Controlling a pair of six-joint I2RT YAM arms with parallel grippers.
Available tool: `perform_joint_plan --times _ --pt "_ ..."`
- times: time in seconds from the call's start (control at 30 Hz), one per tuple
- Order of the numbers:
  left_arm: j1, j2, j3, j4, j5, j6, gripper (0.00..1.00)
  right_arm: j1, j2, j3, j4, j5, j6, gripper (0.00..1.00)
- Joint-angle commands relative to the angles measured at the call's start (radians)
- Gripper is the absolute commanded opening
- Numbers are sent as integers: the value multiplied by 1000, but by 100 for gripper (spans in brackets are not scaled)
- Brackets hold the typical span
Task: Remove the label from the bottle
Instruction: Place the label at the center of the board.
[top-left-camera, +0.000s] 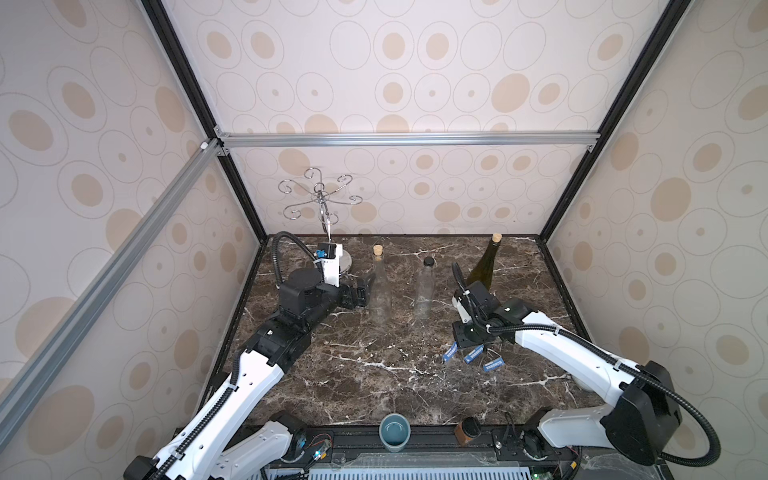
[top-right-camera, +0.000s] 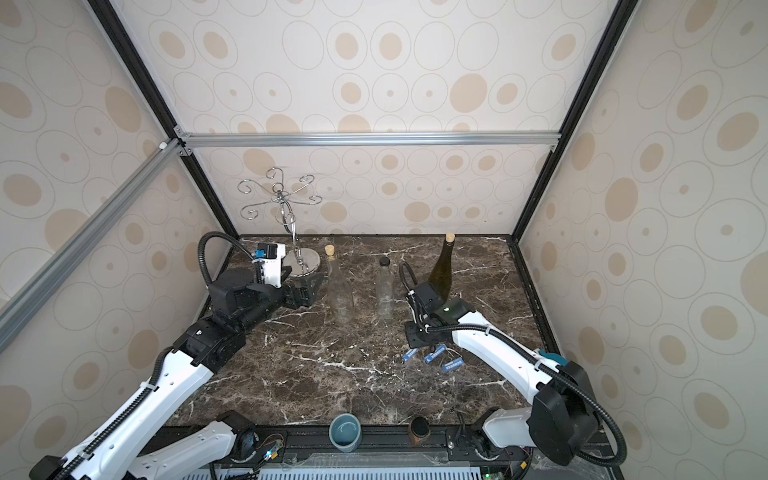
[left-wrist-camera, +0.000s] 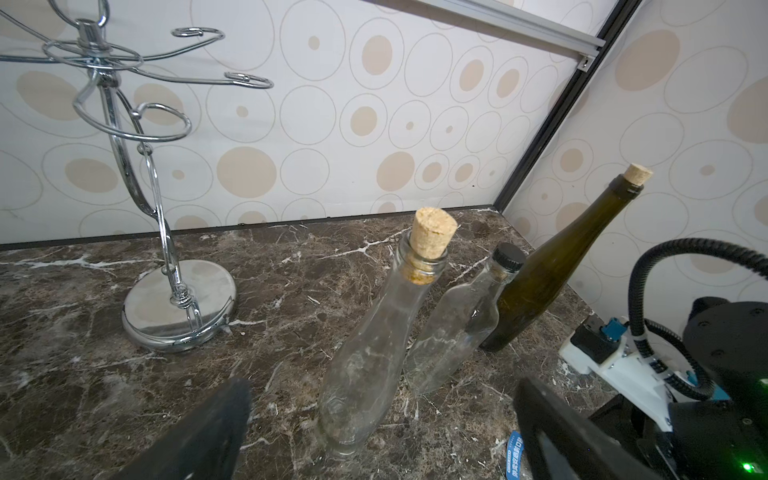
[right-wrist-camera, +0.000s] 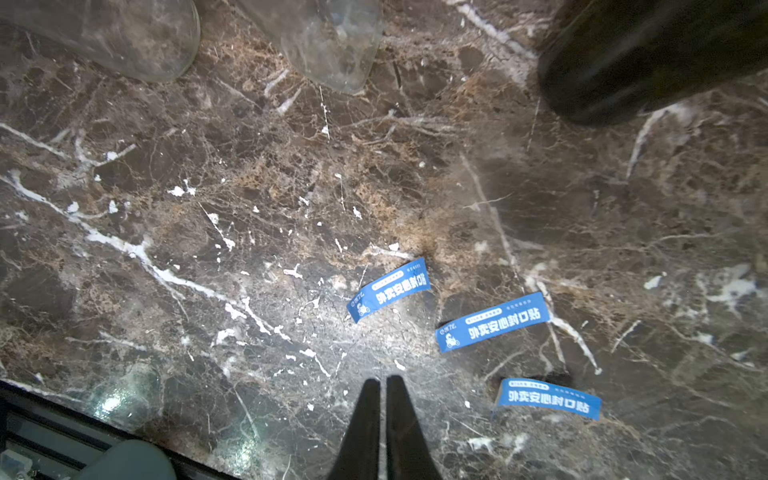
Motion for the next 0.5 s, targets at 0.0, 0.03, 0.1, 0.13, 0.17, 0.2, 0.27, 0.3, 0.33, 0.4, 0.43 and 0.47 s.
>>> perform_joint_plan --times 0.0,0.03,0.1,0.13,0.17,0.2,0.27,0.3,0.33,0.4,0.43,0.47 --pt "6 -12 54 -24 -38 37 100 -29 -45 21 -48 12 -20 12" --pt "6 -9 56 -28 -46 44 100 -42 -57 23 -52 10 -24 14" --pt "6 -3 62 -36 -60 52 100 -65 -82 23 -59 3 -36 15" --pt "6 2 65 -38 -65 58 100 -79 -98 24 -65 1 -41 15" --pt "6 7 68 -39 -73 63 100 -94 -115 21 -68 -2 -46 16" --pt "7 10 70 -40 -77 66 100 -107 -129 18 -68 -5 -50 17" --pt "9 22 75 -39 -87 76 100 -143 -164 11 -68 -18 -61 21" --pt "9 27 77 -38 -91 80 100 -160 -178 5 -68 -24 -65 24" --pt "11 34 80 -36 -96 83 100 -179 -194 1 -69 -27 -70 26" --pt "16 48 83 -35 -100 92 100 -214 -222 -5 -71 -35 -83 32" --pt "18 52 83 -33 -102 95 100 -231 -233 -8 -74 -40 -90 36" --pt "21 56 82 -29 -105 96 100 -251 -246 -9 -76 -43 -97 40"
